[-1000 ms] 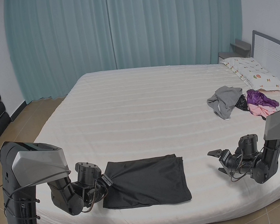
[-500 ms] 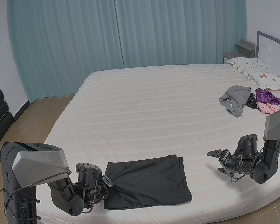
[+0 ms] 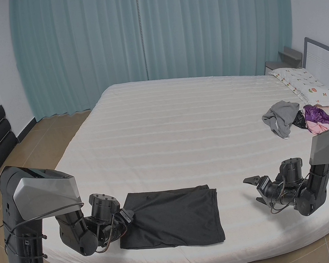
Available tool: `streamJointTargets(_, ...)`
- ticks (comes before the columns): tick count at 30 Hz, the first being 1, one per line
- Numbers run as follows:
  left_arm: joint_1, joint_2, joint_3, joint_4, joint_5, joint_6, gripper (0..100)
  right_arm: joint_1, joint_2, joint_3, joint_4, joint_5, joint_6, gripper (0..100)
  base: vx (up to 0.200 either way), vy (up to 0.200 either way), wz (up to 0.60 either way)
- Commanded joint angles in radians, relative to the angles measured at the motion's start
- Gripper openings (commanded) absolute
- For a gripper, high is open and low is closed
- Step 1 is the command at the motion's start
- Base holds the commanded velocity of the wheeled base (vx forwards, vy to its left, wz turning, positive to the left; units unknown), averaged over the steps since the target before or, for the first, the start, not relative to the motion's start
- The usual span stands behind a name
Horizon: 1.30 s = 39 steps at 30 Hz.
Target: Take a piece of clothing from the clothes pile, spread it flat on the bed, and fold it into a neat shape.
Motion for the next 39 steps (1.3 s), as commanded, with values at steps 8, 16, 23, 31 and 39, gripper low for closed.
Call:
streamJointTargets(8,-0.016,-0.018,0.025,-0.003,-0.004,-0.004,100,0.001,0.002,0.003,0.000,0.001,0.000,100,0.000,0.000,0.00)
streamJointTargets(16,-0.007,-0.029,0.010,-0.003,-0.007,-0.052,100,0.001,0.000,0.003,0.000,0.002,0.000,100,0.000,0.000,0.00)
streamJointTargets(23,0.053,-0.095,0.002,-0.003,-0.015,-0.099,100,-0.035,-0.029,0.003,-0.005,-0.009,0.009,100,0.000,0.000,0.00)
streamJointTargets(31,0.128,-0.294,0.019,-0.003,-0.001,-0.086,100,-0.059,-0.224,0.061,0.003,-0.026,0.004,100,0.000,0.000,0.00)
streamJointTargets(39,0.093,-0.763,0.132,0.007,0.079,-0.010,100,-0.038,-0.724,0.158,0.116,-0.039,-0.029,100,0.000,0.000,0.00)
